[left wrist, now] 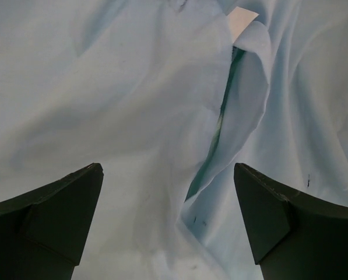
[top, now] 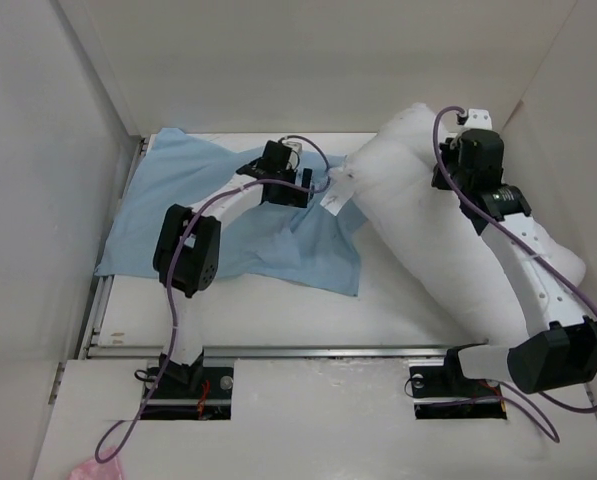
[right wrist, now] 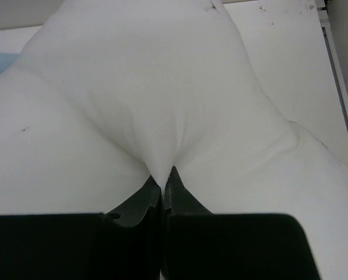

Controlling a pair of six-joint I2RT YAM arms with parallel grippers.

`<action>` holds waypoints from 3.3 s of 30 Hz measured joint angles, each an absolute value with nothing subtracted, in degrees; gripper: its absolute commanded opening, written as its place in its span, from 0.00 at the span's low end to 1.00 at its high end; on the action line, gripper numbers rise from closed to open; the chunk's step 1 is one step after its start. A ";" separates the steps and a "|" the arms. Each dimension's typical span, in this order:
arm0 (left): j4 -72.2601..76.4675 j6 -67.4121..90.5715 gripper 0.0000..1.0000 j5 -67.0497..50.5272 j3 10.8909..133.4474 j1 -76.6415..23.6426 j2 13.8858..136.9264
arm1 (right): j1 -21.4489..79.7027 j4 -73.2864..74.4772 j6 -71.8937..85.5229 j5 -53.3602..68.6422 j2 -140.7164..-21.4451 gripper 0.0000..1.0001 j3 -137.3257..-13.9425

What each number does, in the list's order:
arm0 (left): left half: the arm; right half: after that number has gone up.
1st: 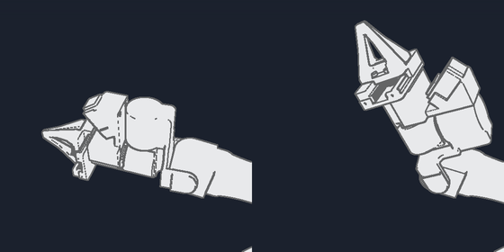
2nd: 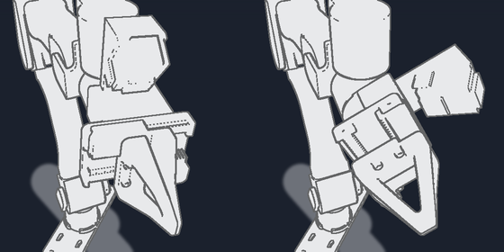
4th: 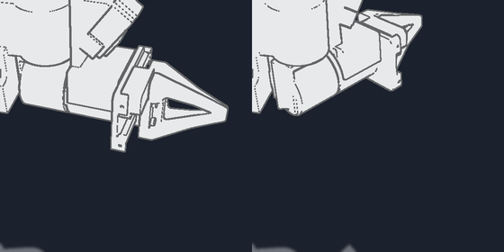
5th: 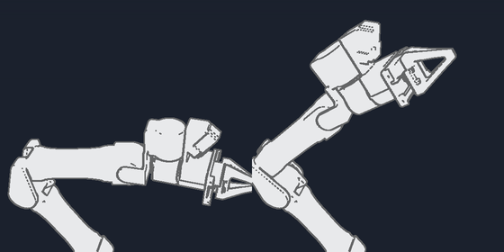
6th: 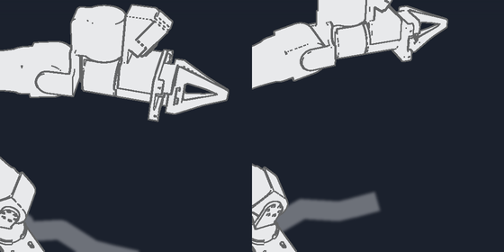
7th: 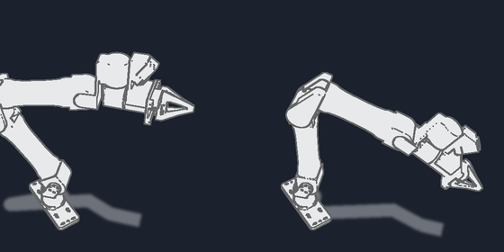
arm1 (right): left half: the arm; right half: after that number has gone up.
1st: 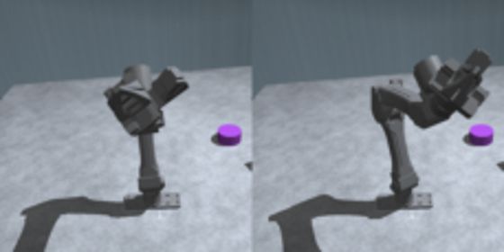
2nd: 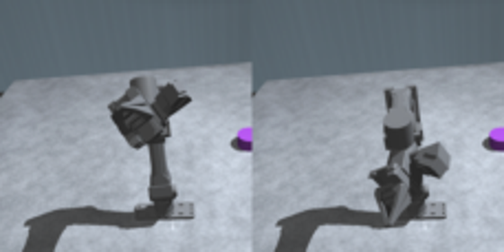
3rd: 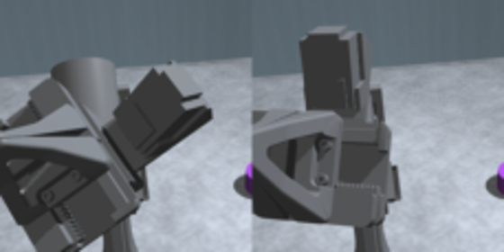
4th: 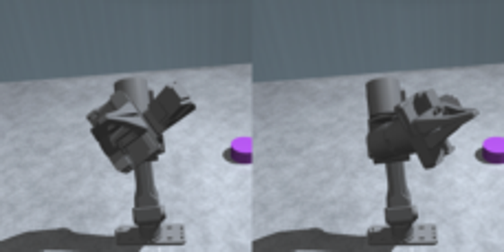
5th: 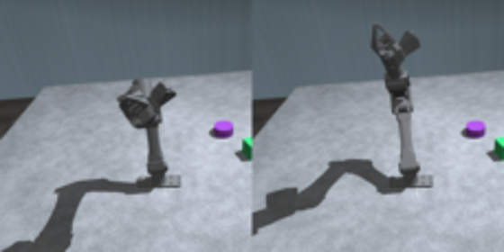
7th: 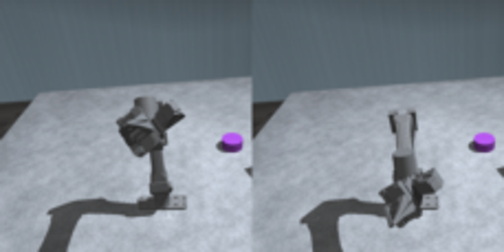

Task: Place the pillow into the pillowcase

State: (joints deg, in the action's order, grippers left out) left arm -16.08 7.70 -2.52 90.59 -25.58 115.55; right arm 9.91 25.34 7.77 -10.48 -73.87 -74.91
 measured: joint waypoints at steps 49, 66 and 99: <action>-28.75 8.54 0.14 5.56 97.65 -28.01 108.95 | 6.94 27.77 7.18 5.61 -77.87 0.00 -75.35; -29.93 12.78 0.00 9.80 95.20 -27.99 108.01 | 14.26 25.02 8.05 -3.62 -90.37 0.00 -75.00; -24.88 15.73 0.00 -2.00 80.93 -28.51 88.03 | 35.75 26.55 22.15 -25.08 -98.10 0.00 -91.18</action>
State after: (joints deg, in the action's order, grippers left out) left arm -24.88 15.73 -2.00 80.93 -28.51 88.03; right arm 35.75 26.55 22.15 -25.08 -98.10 -91.18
